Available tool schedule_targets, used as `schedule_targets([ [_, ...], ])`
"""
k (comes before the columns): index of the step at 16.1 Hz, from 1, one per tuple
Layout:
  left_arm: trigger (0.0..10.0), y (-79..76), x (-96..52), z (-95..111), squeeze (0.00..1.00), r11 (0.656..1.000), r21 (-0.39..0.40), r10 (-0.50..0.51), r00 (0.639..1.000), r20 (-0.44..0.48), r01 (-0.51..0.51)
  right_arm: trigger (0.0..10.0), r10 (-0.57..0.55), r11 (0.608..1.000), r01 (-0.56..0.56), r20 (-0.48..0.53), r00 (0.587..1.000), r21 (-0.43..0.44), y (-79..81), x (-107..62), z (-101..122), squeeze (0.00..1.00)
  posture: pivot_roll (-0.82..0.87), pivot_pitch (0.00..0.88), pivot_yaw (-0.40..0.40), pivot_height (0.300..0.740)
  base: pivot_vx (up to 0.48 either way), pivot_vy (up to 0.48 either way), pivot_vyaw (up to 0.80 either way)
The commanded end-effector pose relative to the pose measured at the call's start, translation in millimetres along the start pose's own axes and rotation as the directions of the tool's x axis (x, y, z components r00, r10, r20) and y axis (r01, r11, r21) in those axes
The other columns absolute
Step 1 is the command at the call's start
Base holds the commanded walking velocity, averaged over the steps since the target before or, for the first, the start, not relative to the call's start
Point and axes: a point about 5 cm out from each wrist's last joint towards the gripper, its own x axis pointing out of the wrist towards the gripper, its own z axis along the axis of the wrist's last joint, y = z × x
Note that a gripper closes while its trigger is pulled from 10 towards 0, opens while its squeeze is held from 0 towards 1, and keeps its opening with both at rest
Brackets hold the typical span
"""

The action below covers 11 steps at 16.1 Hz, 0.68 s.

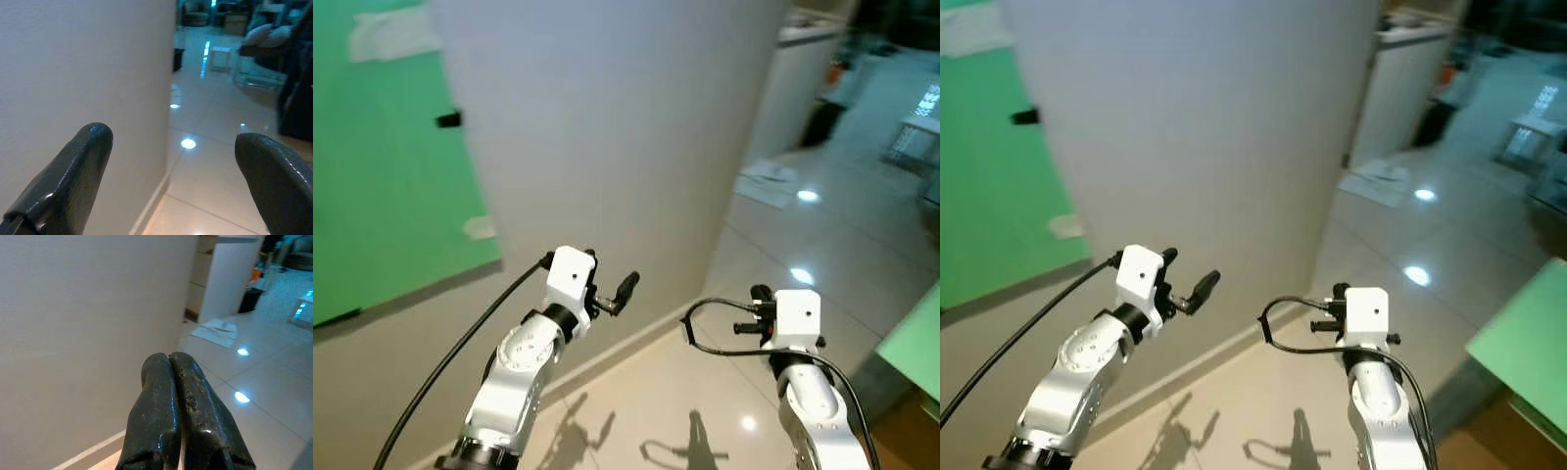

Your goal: Hang keys on a hook

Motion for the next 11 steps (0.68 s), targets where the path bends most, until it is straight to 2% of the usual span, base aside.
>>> schedule_targets([
  [1, 10.0, 1.0, 1.0, 0.0, 0.0, 1.0, 0.004, -0.005, 1.0, -0.001, 0.005, 10.0, -0.014, 1.0, 0.014, 0.035, 0.999, -0.01, -2.3, 0.7, 6.6, 0.0, -0.09, 0.0, 0.005, 0.74, 0.0, 0.0, -0.63],
  [3, 10.0, 0.6, 0.1, -6.6, 0.0, 1.0, 0.0, -0.007, 1.0, -0.015, 0.007, 10.0, -0.021, 1.0, 0.021, 0.059, 0.998, -0.012, -5.5, 1.8, 11.0, 0.0, -0.1, 0.0, 0.007, 0.74, 0.0, 0.0, -0.65],
  [4, 10.0, 4.1, 0.1, -10.2, 0.0, 0.999, -0.027, 0.031, 0.999, -0.021, -0.031, 10.0, -0.026, 1.0, 0.027, 0.062, 0.998, -0.011, -6.7, 1.6, 11.4, 0.0, -0.11, 0.0, 0.006, 0.74, 0.0, 0.0, -0.65],
  [5, 10.0, 9.6, -0.8, -17.2, 0.0, 0.992, -0.097, 0.078, 0.996, -0.04, -0.082, 10.0, -0.032, 0.999, 0.033, 0.064, 0.997, -0.011, -7.7, 0.7, 10.9, 0.0, -0.11, 0.0, 0.006, 0.74, 0.0, 0.0, -0.65],
  [6, 10.0, 19.7, -4.9, -27.7, 0.0, 0.981, -0.111, 0.154, 0.985, -0.073, -0.162, 10.0, -0.032, 0.999, 0.033, 0.062, 0.998, -0.015, -8.3, -1.3, 8.8, 0.0, -0.12, 0.0, 0.008, 0.74, 0.0, -0.428, -0.64],
  [8, 10.0, 19.0, -6.3, -30.8, 0.0, 0.983, -0.1, 0.147, 0.986, -0.075, -0.154, 10.0, -0.032, 0.999, 0.033, 0.06, 0.998, -0.016, -9.3, -3.6, 7.2, 0.0, -0.12, 0.0, 0.004, 0.74, 0.0, -0.458, -0.65],
  [11, 10.0, 7.9, -3.0, -24.5, 0.0, 0.996, -0.059, 0.068, 0.997, -0.02, -0.07, 10.0, -0.023, 0.999, 0.025, 0.046, 0.999, -0.026, -9.7, -8.0, 3.2, 0.0, -0.13, 0.0, 0.0, 0.74, 0.0, -0.446, -0.65],
])
